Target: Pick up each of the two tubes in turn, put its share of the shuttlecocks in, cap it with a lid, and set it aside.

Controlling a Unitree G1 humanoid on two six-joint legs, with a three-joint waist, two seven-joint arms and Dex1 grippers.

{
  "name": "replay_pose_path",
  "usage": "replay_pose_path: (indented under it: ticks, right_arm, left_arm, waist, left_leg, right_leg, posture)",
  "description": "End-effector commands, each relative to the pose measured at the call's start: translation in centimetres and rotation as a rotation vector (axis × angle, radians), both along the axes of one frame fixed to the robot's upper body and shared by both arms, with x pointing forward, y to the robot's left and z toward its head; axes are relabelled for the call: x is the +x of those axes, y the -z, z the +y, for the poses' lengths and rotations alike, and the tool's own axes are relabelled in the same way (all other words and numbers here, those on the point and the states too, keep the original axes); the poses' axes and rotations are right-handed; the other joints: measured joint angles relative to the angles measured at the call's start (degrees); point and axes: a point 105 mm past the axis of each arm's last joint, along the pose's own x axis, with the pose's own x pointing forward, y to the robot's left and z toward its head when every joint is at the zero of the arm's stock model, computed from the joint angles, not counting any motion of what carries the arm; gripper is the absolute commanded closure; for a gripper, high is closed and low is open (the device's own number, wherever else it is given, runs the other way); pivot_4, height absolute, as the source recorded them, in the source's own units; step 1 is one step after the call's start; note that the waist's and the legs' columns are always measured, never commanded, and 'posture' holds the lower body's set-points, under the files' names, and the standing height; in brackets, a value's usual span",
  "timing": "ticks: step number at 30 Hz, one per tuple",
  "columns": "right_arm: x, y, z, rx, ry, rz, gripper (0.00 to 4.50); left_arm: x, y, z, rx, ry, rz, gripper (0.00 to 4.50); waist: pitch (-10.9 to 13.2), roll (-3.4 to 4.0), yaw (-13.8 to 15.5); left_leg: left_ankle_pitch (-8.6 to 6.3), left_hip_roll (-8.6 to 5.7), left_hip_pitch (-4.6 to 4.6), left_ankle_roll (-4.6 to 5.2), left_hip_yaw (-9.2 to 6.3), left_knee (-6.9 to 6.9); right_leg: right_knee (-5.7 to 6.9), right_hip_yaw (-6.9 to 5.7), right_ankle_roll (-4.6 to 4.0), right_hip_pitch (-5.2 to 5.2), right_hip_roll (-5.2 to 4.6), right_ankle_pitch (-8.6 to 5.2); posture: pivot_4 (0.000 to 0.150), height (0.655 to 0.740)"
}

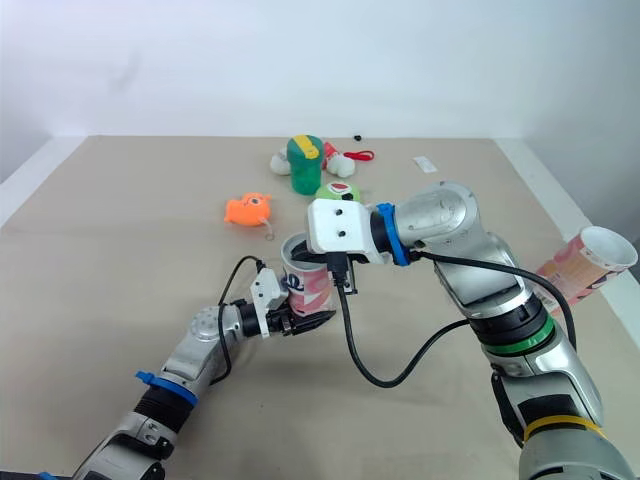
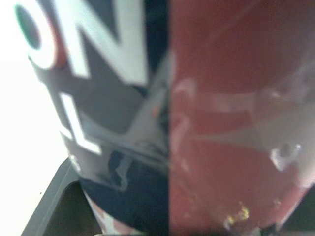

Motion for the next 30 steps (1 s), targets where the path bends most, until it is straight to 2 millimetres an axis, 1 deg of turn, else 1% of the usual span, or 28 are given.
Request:
replay_pose_path:
  ticks: [1,8,10,12,15,18,19,21,22,24,25,26,27,28,29,30]
  right_arm:
    - [-1.5,7.5,-0.1,-0.189,-0.025,0.249,4.46]
    - [-1.7,7.5,-0.3,-0.169,-0.010,0.270,4.46]
    - [-1.4,5.9,-0.1,-0.070,-0.001,0.274,4.46]
    - [-1.0,3.1,0.0,0.079,0.015,0.285,4.46]
    - [-0.7,-0.7,-0.8,0.273,0.043,0.300,4.46]
    - [-1.0,-3.9,-2.2,0.469,0.070,0.344,4.50]
    - [-1.1,-4.6,-2.6,0.516,0.078,0.355,4.50]
    - [-1.4,-5.4,-3.5,0.597,0.101,0.387,4.50]
    - [-1.6,-5.5,-3.9,0.622,0.115,0.406,4.50]
    - [-2.3,-5.5,-5.0,0.671,0.141,0.461,3.82]
    - [-2.5,-5.4,-5.7,0.686,0.167,0.474,3.68]
    - [-2.7,-5.2,-6.4,0.698,0.192,0.483,3.24]
    - [-2.8,-5.0,-7.0,0.705,0.219,0.485,2.68]
    - [-2.8,-4.6,-7.5,0.705,0.251,0.482,2.35]
    - [-3.0,-4.0,-8.0,0.700,0.281,0.487,1.78]
    - [-3.1,-3.4,-8.3,0.694,0.306,0.489,1.37]
  left_arm:
    - [-0.5,2.5,0.2,0.045,-0.017,0.101,1.26]
    - [-0.5,2.3,0.1,0.048,-0.001,0.097,1.26]
    - [-0.6,2.3,0.1,0.053,0.007,0.094,1.26]
    - [-0.6,2.3,0.1,0.055,0.010,0.094,1.26]
    - [-0.5,2.3,0.2,0.057,0.013,0.092,1.26]
    - [-0.5,2.2,0.3,0.060,0.017,0.088,0.17]
    - [-0.5,2.1,0.3,0.061,0.018,0.087,0.03]
    - [-0.5,2.1,0.4,0.062,0.020,0.086,0.03]
    - [-0.5,2.0,0.5,0.065,0.023,0.084,0.03]
    - [-0.7,1.9,0.7,0.067,0.036,0.086,0.00]
    - [-0.9,1.9,1.0,0.072,0.048,0.090,0.00]
    - [-1.1,1.9,1.3,0.079,0.061,0.097,0.00]
    - [-1.3,1.9,1.5,0.088,0.073,0.103,0.00]
    - [-1.4,1.9,1.9,0.094,0.077,0.104,0.00]
    - [-1.4,1.7,2.3,0.098,0.077,0.104,0.00]
    - [-1.4,1.5,2.7,0.099,0.076,0.104,0.00]
  waist:
    - [-0.16,-0.14,0.00]
    - [-0.33,-0.05,0.01]
    - [-0.34,-0.03,0.02]
    - [-0.28,-0.05,0.03]
    - [0.07,0.02,0.24]
    - [0.48,0.20,0.57]
    - [0.53,0.27,0.57]
    - [0.68,0.44,0.58]
    - [0.72,0.46,0.57]
    - [0.77,0.44,0.52]
    - [0.88,0.49,0.51]
    - [1.03,0.47,0.50]
    - [1.14,0.43,0.48]
    - [1.24,0.44,0.36]
    - [1.29,0.46,0.23]
    - [1.30,0.47,0.13]
  left_leg:
    - [-0.05,0.01,0.15,-0.07,-0.01,-0.02]
    - [-0.25,0.09,0.44,-0.29,-0.27,-0.07]
    - [-0.29,0.09,0.51,-0.36,-0.46,-0.07]
    - [-0.30,0.11,0.51,-0.37,-0.59,-0.08]
    - [-0.29,0.10,0.33,-0.37,-0.71,-0.08]
    - [-0.27,-0.02,-0.09,-0.34,-0.79,-0.05]
    - [-0.27,-0.11,-0.33,-0.33,-0.91,-0.01]
    - [-0.25,-0.17,-0.66,-0.31,-0.94,0.03]
    - [-0.25,-0.19,-0.70,-0.30,-0.95,0.05]
    - [-0.26,-0.21,-0.71,-0.30,-0.99,0.00]
    - [-0.26,-0.20,-0.71,-0.31,-1.00,0.00]
    - [-0.26,-0.19,-0.71,-0.30,-0.99,-0.01]
    - [-0.25,-0.19,-0.74,-0.30,-0.97,-0.01]
    - [-0.26,-0.19,-0.74,-0.30,-0.89,0.00]
    - [-0.26,-0.15,-0.75,-0.31,-0.84,-0.04]
    - [-0.26,-0.12,-0.74,-0.30,-0.81,-0.06]
  right_leg:
    - [0.00,-0.02,-0.01,0.14,-0.01,-0.06]
    - [0.00,-0.37,-0.19,0.51,-0.06,-0.40]
    - [0.00,-0.54,-0.27,0.64,-0.07,-0.49]
    - [0.00,-0.66,-0.32,0.69,-0.06,-0.53]
    - [0.00,-0.78,-0.35,0.65,-0.06,-0.55]
    - [0.00,-0.81,-0.13,0.59,-0.10,-0.47]
    - [0.00,-0.81,-0.01,0.43,-0.13,-0.34]
    - [0.01,-0.80,-0.19,0.19,-0.16,-0.14]
    - [0.01,-0.80,-0.17,0.16,-0.16,-0.14]
    - [0.01,-0.82,-0.17,0.16,-0.14,-0.19]
    - [0.01,-0.82,-0.17,0.16,-0.09,-0.21]
    - [0.01,-0.82,-0.17,0.15,-0.07,-0.22]
    - [0.01,-0.81,0.08,0.15,0.02,-0.37]
    - [0.01,-0.81,0.14,0.15,0.11,-0.44]
    - [0.01,-0.78,0.09,0.09,0.17,-0.45]
    - [0.01,-0.76,0.07,0.07,0.20,-0.46]
  posture:
    - [0.150,0.7400]
    - [0.150,0.7400]
    - [0.150,0.7400]
    - [0.150,0.7400]
    - [0.150,0.7400]
    - [0.150,0.7400]
    - [0.150,0.7400]
    - [0.150,0.7400]
    - [0.150,0.7400]
    - [0.150,0.7400]
    - [0.150,0.7400]
    - [0.150,0.7400]
    - [0.150,0.7400]
    - [0.150,0.7400]
    - [0.150,0.7400]
    - [0.150,0.7400]
